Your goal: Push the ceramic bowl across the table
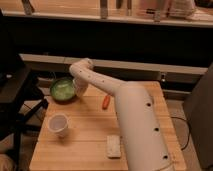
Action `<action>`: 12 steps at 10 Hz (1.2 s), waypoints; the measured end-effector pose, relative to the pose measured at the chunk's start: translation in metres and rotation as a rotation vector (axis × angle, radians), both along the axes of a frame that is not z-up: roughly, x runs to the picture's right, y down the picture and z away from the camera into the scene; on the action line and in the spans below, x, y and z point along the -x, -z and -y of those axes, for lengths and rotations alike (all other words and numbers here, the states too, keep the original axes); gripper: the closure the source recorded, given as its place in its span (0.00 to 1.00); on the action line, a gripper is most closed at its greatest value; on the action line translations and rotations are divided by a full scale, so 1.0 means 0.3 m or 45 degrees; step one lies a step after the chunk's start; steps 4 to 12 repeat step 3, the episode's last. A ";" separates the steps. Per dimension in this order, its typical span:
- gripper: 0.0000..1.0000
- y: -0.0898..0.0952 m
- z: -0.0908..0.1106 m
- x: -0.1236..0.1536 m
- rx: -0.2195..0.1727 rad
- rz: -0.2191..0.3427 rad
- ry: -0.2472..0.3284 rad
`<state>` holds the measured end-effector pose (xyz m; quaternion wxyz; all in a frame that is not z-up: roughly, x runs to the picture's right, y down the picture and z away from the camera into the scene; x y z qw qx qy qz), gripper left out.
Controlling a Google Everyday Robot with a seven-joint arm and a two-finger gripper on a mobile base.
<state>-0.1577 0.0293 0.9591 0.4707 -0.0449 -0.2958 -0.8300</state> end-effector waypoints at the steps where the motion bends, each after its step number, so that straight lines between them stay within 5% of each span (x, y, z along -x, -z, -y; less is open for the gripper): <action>1: 0.96 0.004 0.005 0.004 0.006 0.000 0.009; 3: 0.96 0.011 -0.046 0.026 0.026 0.009 0.043; 12: 0.96 0.011 -0.046 0.026 0.026 0.009 0.043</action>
